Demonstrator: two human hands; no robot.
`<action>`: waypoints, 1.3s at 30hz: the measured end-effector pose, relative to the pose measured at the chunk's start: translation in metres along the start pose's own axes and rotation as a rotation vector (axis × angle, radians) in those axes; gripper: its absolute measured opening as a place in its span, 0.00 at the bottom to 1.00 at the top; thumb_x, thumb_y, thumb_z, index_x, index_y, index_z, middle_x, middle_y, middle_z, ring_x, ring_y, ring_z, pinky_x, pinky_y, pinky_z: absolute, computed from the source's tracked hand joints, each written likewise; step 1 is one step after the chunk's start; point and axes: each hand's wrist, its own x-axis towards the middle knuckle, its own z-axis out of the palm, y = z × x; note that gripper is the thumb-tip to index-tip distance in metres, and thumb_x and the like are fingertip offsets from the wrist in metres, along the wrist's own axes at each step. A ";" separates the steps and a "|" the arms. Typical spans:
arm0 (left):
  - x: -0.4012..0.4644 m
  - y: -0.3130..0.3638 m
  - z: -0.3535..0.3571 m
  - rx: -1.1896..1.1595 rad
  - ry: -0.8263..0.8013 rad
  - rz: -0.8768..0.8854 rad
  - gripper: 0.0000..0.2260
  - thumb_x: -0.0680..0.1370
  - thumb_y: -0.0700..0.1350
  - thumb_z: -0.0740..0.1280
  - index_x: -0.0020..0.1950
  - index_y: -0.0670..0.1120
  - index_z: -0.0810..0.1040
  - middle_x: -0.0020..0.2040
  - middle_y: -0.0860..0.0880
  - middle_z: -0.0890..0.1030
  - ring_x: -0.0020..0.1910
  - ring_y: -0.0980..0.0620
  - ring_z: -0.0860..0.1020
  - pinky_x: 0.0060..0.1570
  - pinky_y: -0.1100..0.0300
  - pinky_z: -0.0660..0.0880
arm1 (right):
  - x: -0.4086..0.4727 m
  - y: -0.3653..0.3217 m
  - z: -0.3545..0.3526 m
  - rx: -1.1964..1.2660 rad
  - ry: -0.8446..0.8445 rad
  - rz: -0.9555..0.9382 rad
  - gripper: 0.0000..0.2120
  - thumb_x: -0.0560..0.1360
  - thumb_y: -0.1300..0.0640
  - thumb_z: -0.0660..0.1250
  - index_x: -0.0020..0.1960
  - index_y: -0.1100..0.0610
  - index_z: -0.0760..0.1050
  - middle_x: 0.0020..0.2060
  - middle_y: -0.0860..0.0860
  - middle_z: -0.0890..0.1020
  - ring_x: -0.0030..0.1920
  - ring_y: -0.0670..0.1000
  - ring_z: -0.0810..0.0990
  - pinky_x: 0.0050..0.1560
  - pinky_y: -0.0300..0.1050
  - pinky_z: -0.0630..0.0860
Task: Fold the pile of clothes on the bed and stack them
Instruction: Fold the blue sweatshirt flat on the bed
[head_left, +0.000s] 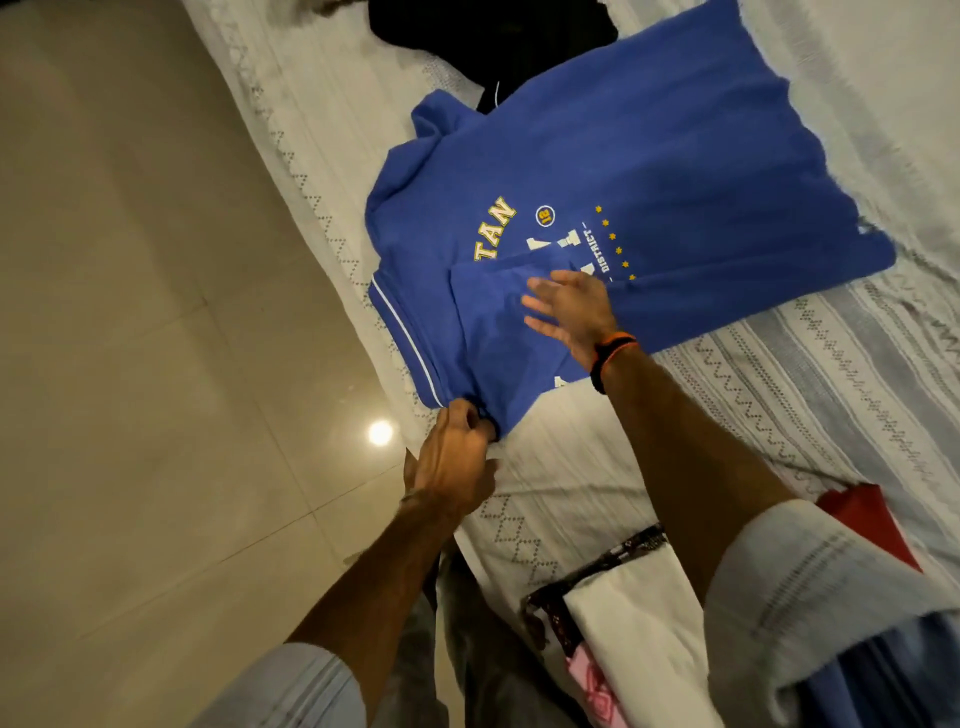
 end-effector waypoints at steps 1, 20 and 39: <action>0.003 -0.001 -0.001 0.010 0.055 0.023 0.19 0.74 0.50 0.71 0.63 0.47 0.75 0.66 0.48 0.66 0.64 0.46 0.68 0.63 0.54 0.71 | 0.002 0.009 0.000 -0.185 0.083 -0.029 0.19 0.73 0.55 0.72 0.61 0.57 0.73 0.55 0.56 0.81 0.54 0.57 0.82 0.58 0.56 0.79; 0.036 0.021 -0.020 -0.670 0.037 -0.511 0.14 0.72 0.60 0.73 0.44 0.50 0.79 0.40 0.54 0.81 0.43 0.51 0.81 0.47 0.57 0.78 | -0.042 0.123 -0.008 -0.275 0.449 -0.164 0.08 0.75 0.66 0.67 0.54 0.61 0.77 0.44 0.50 0.80 0.45 0.49 0.79 0.45 0.31 0.72; 0.079 0.009 -0.054 -0.549 0.328 -0.557 0.22 0.70 0.67 0.69 0.46 0.48 0.81 0.42 0.51 0.84 0.48 0.47 0.81 0.49 0.55 0.76 | -0.007 0.127 -0.030 0.177 0.387 0.177 0.12 0.73 0.55 0.75 0.34 0.55 0.76 0.28 0.50 0.79 0.31 0.49 0.77 0.37 0.44 0.78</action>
